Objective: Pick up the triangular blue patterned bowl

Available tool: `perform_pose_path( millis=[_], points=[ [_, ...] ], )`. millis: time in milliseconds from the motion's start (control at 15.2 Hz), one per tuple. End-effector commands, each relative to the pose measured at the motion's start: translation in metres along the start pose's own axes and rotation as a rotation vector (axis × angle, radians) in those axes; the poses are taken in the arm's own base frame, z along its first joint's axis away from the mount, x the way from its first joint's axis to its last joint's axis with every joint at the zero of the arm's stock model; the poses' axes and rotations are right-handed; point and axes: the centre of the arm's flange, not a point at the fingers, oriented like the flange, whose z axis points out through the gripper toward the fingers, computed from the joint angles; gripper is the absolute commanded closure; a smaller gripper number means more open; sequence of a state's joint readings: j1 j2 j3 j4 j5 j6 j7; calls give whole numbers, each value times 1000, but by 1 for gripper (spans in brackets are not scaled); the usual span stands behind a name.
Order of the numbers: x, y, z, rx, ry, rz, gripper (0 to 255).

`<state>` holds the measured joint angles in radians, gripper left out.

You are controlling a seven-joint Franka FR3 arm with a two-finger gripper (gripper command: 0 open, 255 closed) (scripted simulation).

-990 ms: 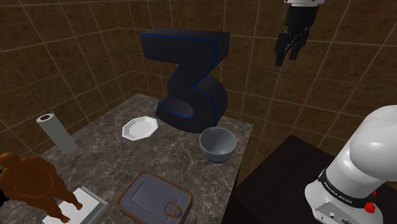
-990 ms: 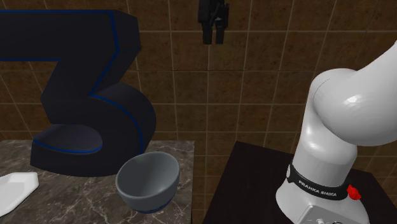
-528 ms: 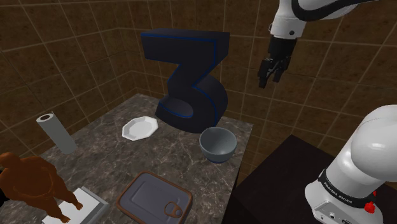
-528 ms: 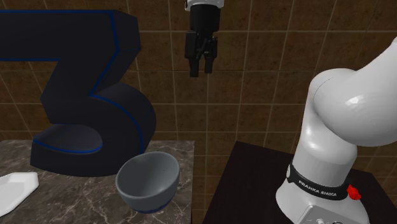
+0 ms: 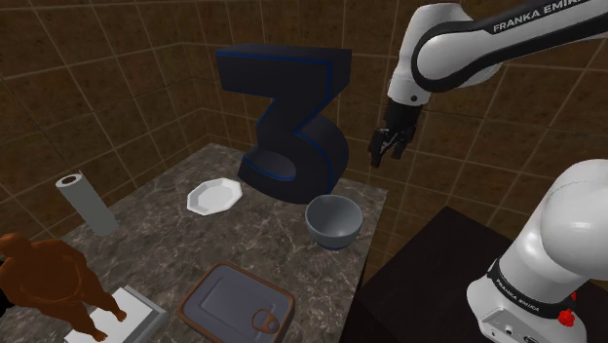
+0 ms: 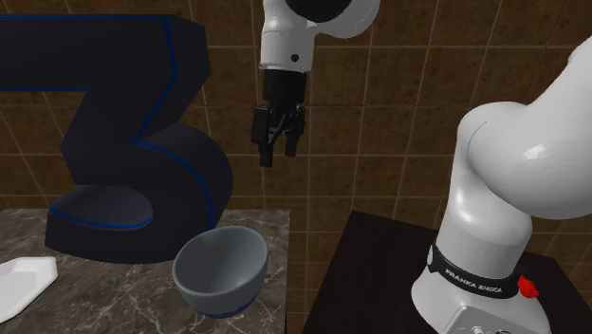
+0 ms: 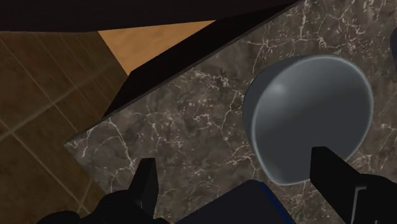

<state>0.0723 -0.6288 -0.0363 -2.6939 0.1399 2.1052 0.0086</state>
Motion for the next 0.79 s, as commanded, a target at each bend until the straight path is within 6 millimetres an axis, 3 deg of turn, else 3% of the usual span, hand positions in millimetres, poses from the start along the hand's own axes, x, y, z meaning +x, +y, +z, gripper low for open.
perform_pose_path(
  millis=[0,528,726],
  points=[
    [6,-6,27,18,6,3,0],
    [28,-36,122,88,17,12,0],
    [29,-36,139,93,18,12,0]
  ],
)
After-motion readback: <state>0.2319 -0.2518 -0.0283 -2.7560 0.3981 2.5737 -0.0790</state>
